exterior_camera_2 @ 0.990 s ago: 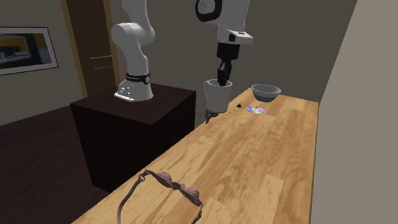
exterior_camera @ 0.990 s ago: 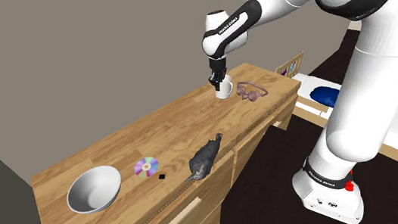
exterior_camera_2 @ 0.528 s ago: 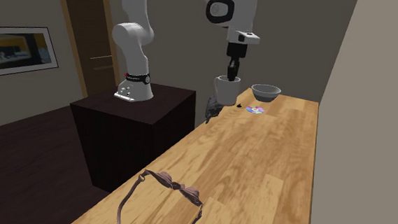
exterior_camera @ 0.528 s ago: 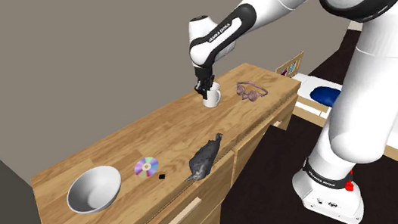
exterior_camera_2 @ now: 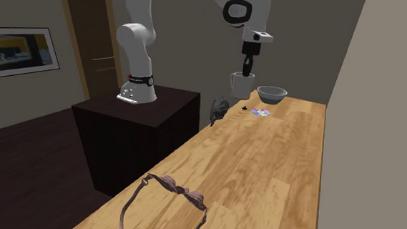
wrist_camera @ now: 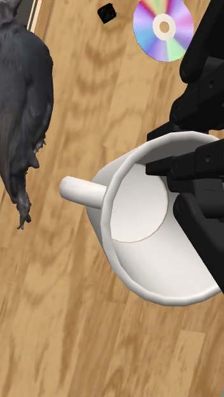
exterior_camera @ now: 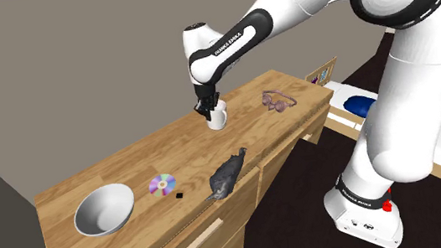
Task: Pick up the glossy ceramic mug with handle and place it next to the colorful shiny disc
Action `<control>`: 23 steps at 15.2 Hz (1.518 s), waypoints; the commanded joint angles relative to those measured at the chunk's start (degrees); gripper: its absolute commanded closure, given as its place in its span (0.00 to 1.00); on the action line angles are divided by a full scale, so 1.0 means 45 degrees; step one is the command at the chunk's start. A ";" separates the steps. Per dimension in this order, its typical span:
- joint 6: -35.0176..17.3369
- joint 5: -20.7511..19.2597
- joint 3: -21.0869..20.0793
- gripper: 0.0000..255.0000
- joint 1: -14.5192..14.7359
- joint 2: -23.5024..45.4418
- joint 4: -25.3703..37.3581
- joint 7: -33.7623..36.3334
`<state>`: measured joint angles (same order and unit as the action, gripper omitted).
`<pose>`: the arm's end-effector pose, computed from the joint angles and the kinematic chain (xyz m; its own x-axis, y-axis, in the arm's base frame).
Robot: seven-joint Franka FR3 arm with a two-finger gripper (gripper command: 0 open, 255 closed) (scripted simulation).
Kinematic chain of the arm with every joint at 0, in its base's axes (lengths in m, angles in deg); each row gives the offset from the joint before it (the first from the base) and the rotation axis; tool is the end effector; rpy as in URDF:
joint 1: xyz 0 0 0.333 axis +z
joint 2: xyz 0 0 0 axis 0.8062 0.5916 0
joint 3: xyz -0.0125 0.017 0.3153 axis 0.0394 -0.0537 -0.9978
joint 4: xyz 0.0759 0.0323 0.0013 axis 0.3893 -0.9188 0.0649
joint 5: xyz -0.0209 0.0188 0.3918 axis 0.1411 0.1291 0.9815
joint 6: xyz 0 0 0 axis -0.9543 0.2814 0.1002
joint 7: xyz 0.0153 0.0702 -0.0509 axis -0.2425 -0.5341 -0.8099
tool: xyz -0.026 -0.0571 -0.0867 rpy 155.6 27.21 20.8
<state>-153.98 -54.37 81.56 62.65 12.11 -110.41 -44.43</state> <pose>0.5573 0.0389 0.3406 0.9990 0.0301 -0.0329 0.0319 -0.9980 0.0542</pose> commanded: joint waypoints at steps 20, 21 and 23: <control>-0.1232 -0.0068 -0.0901 1.00 0.1315 0.2558 0.1229 0.2337; -0.1372 -0.0073 -0.0899 1.00 0.1315 0.2674 0.1204 0.2345; -0.1652 -0.0082 -0.0895 1.00 0.1316 0.2907 0.1157 0.2361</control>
<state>-160.68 -54.71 77.55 68.50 24.78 -104.93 -33.96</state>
